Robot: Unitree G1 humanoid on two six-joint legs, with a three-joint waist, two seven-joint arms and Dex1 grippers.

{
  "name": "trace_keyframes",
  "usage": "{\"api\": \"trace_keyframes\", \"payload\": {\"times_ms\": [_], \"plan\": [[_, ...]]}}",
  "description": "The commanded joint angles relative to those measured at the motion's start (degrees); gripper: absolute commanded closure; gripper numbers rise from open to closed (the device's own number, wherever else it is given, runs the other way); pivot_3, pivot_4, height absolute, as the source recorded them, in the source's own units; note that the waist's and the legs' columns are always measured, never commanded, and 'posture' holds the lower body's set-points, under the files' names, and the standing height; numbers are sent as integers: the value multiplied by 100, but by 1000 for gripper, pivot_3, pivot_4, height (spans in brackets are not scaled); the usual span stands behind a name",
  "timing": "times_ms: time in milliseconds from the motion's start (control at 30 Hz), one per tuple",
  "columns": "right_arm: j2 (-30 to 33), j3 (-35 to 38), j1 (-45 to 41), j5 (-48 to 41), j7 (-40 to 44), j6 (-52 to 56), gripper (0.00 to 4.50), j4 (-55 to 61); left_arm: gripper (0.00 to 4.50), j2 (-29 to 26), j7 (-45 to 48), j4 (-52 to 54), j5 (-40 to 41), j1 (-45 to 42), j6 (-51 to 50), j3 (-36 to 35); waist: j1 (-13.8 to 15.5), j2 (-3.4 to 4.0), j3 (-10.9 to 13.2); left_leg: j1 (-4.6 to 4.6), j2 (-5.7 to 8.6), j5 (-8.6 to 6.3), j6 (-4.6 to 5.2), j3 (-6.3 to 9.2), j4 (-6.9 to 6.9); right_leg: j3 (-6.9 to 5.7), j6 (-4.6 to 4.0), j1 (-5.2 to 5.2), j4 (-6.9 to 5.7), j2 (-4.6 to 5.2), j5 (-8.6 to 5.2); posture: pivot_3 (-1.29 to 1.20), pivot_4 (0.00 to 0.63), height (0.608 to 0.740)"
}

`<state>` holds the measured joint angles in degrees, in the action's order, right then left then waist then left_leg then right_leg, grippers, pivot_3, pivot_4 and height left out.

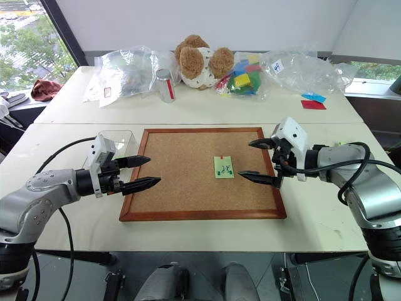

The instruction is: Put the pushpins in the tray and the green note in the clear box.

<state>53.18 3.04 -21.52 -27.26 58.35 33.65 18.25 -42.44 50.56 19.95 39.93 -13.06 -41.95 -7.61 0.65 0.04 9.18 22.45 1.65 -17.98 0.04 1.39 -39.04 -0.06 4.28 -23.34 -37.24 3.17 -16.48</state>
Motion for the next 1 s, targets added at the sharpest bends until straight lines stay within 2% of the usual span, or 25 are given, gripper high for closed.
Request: {"api": "trace_keyframes", "payload": {"times_ms": [33, 200, 500, 867, 1000], "plan": [[-28, 23, -166, 18, 51, -148, 0, 1, 81, -16, -62, 237, 194, 8, -63, -205, 0, 0, 0, 0, 0, 0, 0, 0, 0, 0, 0, 0, 0, 0, 0, 0, 150, 740], [-63, 15, -181, 31, 53, -160, 0, -34, 81, -1, -179, 315, 462, -30, -256, -330, 2, 0, 0, 0, 0, 0, 0, 0, 0, 0, 0, 0, 0, 0, 0, 0, 150, 740], [-58, 39, -33, -3, 4, -117, 0, 89, 81, -64, -187, 324, 369, 66, -174, -222, 0, 0, 0, 0, 0, 0, 0, 0, 0, 0, 0, 0, 0, 0, 0, 0, 150, 740], [-32, 82, 65, -25, -54, -70, 0, 178, 81, 164, -292, 231, 32, 18, 102, 63, 1, 0, 0, 0, 0, 0, -1, 0, 0, 0, 0, 0, 0, 0, 0, 0, 150, 740], [-48, 81, 133, -42, -92, -23, 0, 257, 81, 349, -429, 284, -388, 84, 331, 452, 4, 0, 0, 0, 0, 0, 0, 0, 0, 0, 0, 2, 0, 0, 0, 0, 150, 740]]}}
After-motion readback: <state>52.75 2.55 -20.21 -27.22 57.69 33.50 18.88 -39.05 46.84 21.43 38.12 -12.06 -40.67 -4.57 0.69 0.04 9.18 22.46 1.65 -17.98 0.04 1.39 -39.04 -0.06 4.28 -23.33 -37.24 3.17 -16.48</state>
